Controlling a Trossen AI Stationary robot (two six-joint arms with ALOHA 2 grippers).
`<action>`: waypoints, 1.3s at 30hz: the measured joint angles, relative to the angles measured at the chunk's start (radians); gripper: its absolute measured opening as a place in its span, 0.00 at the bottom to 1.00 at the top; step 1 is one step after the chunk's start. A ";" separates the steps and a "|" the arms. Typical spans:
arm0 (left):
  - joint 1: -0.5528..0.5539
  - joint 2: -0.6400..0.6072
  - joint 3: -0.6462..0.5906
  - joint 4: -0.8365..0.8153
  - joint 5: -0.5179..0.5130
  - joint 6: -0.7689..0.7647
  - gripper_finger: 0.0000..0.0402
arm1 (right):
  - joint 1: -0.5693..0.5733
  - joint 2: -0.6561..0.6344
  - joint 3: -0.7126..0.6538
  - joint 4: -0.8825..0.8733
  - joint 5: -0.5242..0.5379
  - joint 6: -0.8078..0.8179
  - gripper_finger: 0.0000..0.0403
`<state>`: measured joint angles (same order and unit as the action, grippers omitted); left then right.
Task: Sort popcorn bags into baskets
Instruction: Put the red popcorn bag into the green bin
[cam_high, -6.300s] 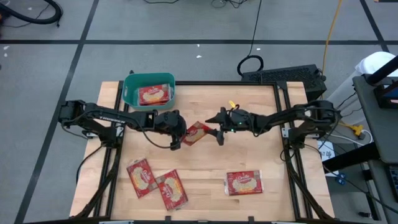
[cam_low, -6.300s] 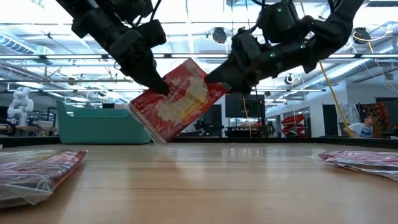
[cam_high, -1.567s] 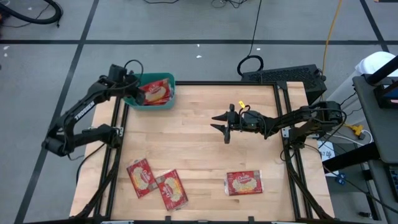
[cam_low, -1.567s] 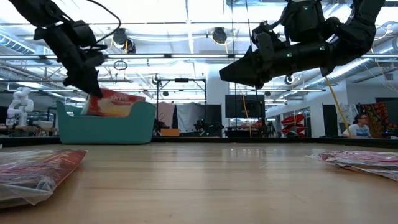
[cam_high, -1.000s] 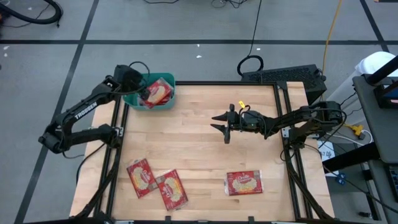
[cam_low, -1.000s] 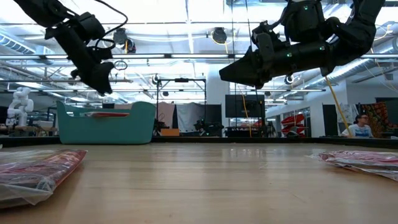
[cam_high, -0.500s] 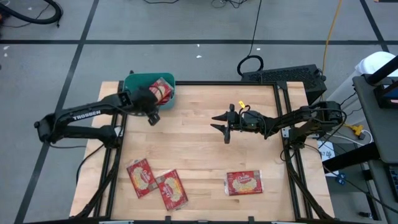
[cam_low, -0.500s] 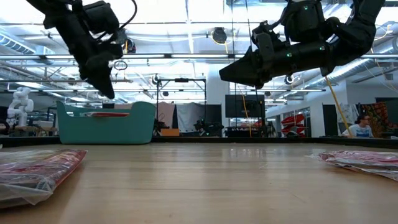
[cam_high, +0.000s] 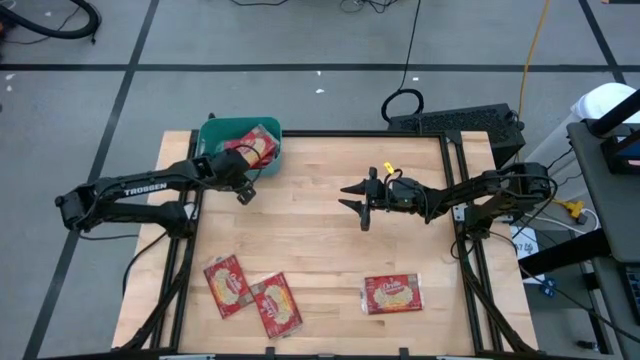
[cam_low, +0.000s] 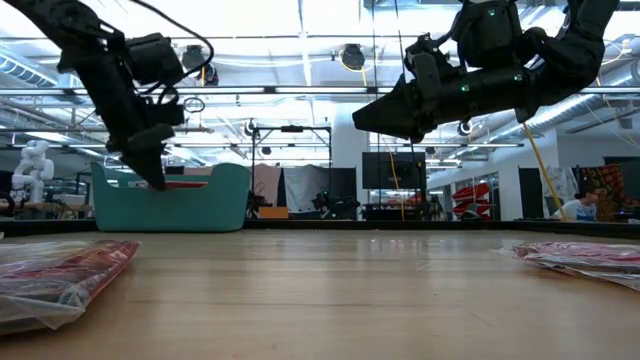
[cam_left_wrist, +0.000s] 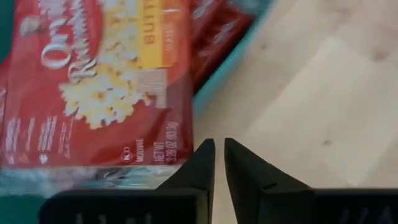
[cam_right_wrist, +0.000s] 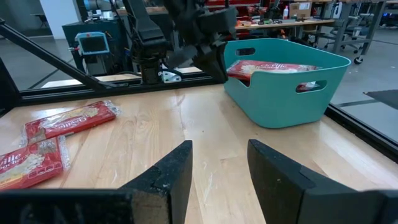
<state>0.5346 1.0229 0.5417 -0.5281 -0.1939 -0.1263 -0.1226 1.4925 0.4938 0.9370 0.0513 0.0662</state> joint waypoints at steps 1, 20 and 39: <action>0.008 0.000 -0.007 0.006 -0.016 -0.003 0.10 | 0.000 0.000 0.000 0.000 0.000 0.000 0.37; 0.066 -0.004 -0.008 0.030 -0.160 -0.015 0.10 | 0.000 0.000 0.000 -0.008 0.000 0.007 0.37; 0.243 -0.004 -0.001 0.038 -0.313 -0.007 0.10 | 0.000 0.000 0.000 -0.008 -0.001 0.017 0.37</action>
<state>0.7775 1.0191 0.5407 -0.4905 -0.5064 -0.1331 -0.1226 1.4929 0.4934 0.9294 0.0505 0.0830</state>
